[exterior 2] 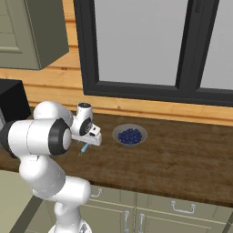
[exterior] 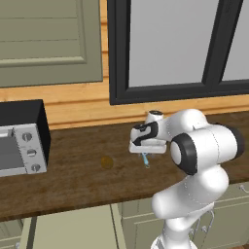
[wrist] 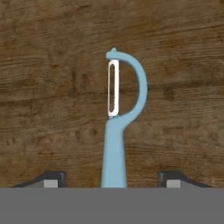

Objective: Pick the peeler from the drawer and place it on the counter.

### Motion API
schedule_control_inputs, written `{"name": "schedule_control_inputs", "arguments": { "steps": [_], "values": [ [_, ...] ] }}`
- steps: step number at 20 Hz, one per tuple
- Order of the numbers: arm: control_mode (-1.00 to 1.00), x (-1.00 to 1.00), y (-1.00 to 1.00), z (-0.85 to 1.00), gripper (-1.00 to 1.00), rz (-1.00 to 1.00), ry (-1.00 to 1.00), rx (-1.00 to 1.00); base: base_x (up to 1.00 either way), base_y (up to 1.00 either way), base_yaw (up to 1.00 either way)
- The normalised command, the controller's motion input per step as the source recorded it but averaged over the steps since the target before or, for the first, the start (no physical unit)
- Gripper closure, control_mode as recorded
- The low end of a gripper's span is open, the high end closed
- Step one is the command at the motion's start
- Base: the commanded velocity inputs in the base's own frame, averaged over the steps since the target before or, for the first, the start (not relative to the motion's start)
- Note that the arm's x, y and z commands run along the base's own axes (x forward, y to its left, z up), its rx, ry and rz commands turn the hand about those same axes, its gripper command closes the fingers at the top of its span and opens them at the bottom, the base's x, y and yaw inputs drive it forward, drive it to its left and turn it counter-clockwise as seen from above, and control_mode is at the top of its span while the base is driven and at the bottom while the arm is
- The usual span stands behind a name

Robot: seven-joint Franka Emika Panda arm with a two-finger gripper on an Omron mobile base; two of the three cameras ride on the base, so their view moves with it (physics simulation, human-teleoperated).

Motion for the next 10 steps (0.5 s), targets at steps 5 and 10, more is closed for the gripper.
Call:
{"name": "schedule_control_inputs", "arguments": {
  "steps": [5,10],
  "values": [
    [-1.00,-0.09,0.00,0.96,-1.00,0.00,-0.05,0.00,0.00,0.00,0.00],
    [-1.00,-0.72,0.00,1.00,-1.00,0.00,-0.01,0.00,0.00,0.00,0.00]
  ]
}}
